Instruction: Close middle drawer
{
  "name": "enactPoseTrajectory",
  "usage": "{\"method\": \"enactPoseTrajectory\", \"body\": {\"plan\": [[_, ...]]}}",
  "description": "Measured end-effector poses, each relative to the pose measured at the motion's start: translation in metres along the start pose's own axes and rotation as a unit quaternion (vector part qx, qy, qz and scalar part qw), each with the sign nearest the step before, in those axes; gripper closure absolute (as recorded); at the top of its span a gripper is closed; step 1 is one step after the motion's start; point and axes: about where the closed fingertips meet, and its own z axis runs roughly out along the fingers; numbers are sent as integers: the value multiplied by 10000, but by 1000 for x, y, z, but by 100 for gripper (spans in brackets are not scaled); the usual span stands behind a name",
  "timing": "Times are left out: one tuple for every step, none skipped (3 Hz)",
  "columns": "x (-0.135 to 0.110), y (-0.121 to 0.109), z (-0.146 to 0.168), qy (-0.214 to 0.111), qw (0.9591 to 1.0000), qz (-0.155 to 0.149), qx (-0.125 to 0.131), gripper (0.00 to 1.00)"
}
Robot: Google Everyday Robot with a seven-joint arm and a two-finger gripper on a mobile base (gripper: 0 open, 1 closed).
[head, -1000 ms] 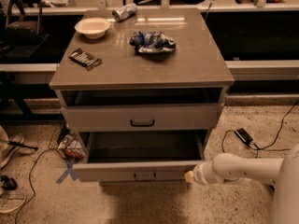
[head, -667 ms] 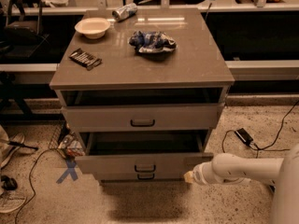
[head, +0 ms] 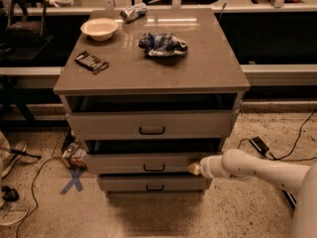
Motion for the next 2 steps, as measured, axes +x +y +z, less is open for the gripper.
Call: {"method": "enactPoseTrajectory", "body": {"plan": [[0, 0, 0, 0, 10000, 0, 0, 100], [14, -9, -12, -295, 9991, 260, -129, 100]]}}
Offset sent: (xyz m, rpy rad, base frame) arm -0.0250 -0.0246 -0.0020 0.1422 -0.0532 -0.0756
